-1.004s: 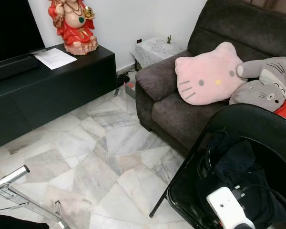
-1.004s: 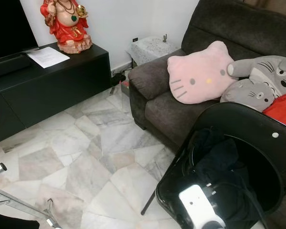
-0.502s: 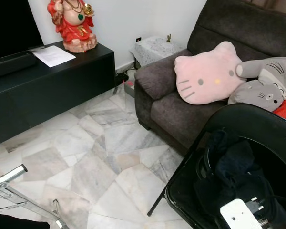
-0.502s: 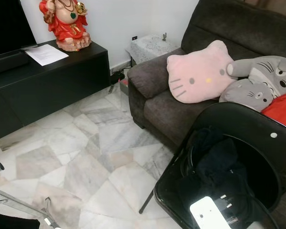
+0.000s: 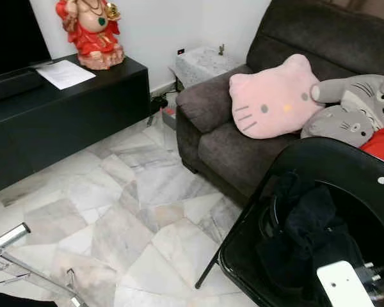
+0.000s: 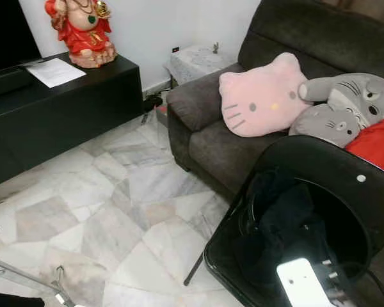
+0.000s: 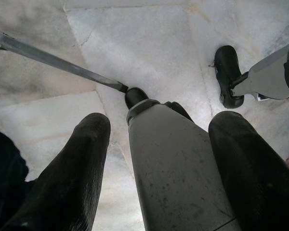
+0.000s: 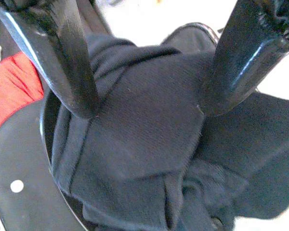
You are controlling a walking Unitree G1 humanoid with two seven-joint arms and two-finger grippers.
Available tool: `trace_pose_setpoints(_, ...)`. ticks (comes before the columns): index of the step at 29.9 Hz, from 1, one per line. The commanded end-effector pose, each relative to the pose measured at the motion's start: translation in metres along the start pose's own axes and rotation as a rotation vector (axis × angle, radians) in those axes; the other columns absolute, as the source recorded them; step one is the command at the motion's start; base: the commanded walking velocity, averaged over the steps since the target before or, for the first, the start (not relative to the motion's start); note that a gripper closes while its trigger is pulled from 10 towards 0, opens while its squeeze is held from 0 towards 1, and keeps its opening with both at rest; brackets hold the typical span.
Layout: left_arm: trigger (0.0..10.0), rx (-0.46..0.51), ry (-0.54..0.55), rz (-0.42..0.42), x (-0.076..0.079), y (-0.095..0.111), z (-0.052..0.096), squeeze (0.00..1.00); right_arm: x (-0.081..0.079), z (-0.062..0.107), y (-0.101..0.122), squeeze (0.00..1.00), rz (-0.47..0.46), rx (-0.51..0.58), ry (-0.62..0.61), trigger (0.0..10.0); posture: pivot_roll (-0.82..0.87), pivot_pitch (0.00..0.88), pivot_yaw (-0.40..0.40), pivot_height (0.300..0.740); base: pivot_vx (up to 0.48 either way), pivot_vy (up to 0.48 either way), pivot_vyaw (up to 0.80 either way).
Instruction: Hang hanger
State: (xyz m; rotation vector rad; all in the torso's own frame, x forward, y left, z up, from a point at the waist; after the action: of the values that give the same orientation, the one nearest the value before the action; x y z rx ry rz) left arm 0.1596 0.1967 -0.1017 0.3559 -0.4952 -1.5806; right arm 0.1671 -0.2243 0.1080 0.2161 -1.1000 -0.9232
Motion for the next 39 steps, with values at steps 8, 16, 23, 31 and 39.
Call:
trace_pose_setpoints(8,10.0,-0.032,0.003,0.020,0.000,-0.010,0.001,0.00,-0.003,-0.007,-0.003,0.00,-0.028,0.015,0.007,10.0,-0.32,0.113,-0.046,0.740,0.000,0.000,0.00)
trace_pose_setpoints(16,10.0,-0.030,0.002,0.022,0.001,-0.010,0.001,0.00,-0.021,0.000,-0.004,0.00,-0.048,0.075,0.185,10.0,-0.33,0.118,-0.047,0.740,0.000,0.000,0.00)
trace_pose_setpoints(23,10.0,-0.031,0.000,0.022,0.001,-0.010,0.001,0.00,-0.011,0.000,-0.007,0.00,-0.014,0.071,0.130,10.0,-0.33,0.119,-0.051,0.740,0.000,0.000,0.00)
trace_pose_setpoints(31,10.0,-0.031,0.000,0.026,0.002,-0.010,0.001,0.00,0.002,-0.002,-0.014,0.00,-0.002,0.037,0.038,10.0,-0.34,0.121,-0.055,0.740,0.000,0.000,0.00)
trace_pose_setpoints(39,10.0,-0.030,-0.003,0.026,0.003,-0.010,0.001,0.00,-0.012,-0.006,-0.010,0.00,-0.017,0.085,0.113,10.0,-0.34,0.121,-0.059,0.740,0.000,0.000,0.00)
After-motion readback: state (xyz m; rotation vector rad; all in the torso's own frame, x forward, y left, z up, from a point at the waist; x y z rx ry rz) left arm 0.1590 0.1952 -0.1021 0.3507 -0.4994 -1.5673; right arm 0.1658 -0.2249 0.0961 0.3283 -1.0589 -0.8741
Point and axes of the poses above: a point about 5 cm out from each wrist's last joint towards the gripper, its own z axis pointing back from the gripper into the wrist, its own y axis along the axis of the wrist's last joint, x = y × z, the point moved 1 cm from there along -z, pointing out of the wrist towards the gripper, and after that the axes turned 7 degrees about z, right-handed, at the moved point
